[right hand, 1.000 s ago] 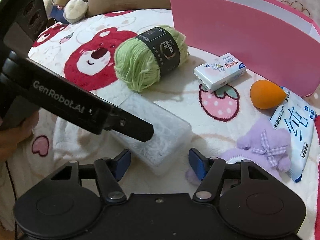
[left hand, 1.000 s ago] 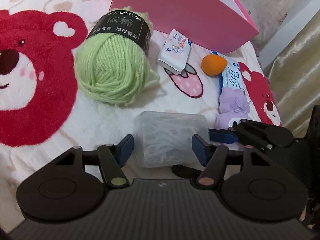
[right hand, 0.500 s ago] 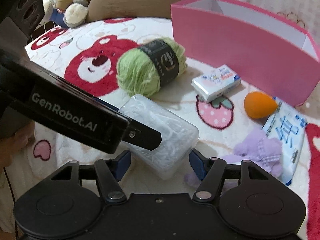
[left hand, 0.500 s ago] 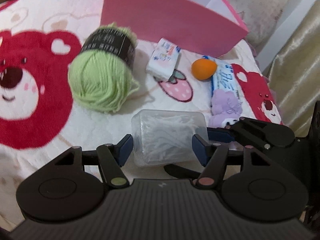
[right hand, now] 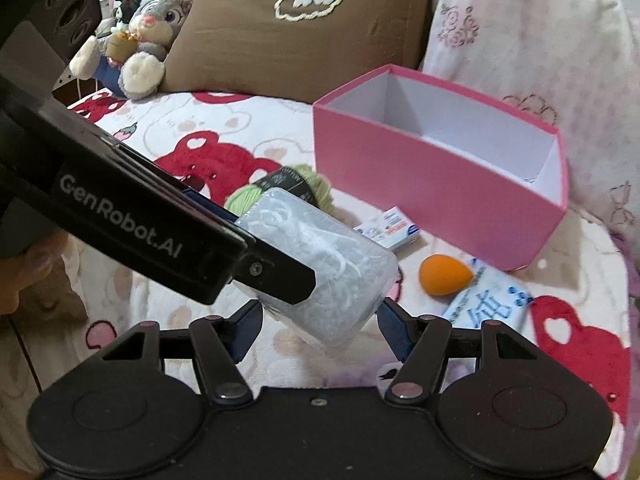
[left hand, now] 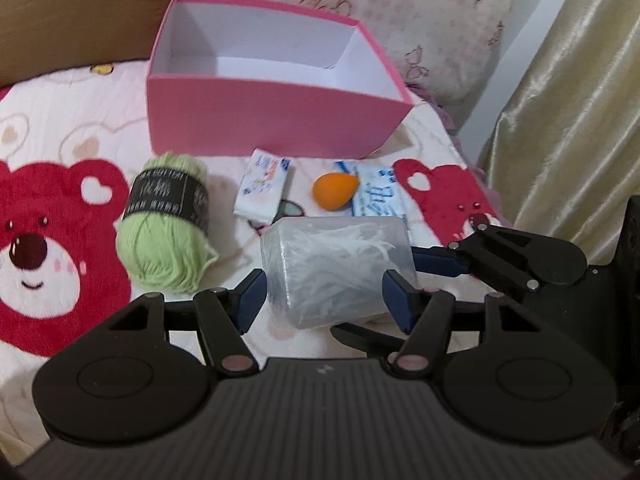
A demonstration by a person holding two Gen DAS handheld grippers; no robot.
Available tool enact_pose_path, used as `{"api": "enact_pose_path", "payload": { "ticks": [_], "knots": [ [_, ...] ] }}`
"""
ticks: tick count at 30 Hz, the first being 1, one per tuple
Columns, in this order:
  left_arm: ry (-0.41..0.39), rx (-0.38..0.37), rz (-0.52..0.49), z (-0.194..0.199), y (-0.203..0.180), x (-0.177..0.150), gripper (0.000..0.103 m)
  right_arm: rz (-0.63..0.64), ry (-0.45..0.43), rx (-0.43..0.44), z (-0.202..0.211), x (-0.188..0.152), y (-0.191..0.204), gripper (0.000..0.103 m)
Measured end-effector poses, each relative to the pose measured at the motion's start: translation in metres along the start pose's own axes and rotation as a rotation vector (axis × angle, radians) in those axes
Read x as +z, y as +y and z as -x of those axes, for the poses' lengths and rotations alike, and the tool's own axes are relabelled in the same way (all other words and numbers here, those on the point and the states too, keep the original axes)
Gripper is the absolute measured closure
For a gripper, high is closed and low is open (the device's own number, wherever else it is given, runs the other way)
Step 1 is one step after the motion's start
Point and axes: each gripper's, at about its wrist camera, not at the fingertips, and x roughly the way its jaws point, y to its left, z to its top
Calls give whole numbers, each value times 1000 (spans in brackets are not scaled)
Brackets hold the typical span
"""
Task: Organize objects
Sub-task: 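Carry the floss-pick box with the left gripper into the pink box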
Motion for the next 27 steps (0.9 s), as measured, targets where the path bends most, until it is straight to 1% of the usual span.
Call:
{"api": "enact_pose_path", "payload": {
  "ticks": [5,7,14,19,24,27],
  "knots": [
    [-11,-23,1,11,-10,18,43,58,10,-57,17,19,-2,35],
    [-23,-23,-3,14,-14,27,45,81,9,-82,20,29,-6,35],
    [-86,-30,16,16,-21,76,46,100,-22,-149,26,65,-31,37],
    [-98,-41,48,10,-20,116,46,108,-22,-184,18,94,-49,37],
    [-84,-38,67,-3,-15,148,46,123,-13,-189,4,117,-71,37],
    [-69,-24,65,-18,-12,170,46,79,-1,-157,-8,132,-92,37]
  ]
}}
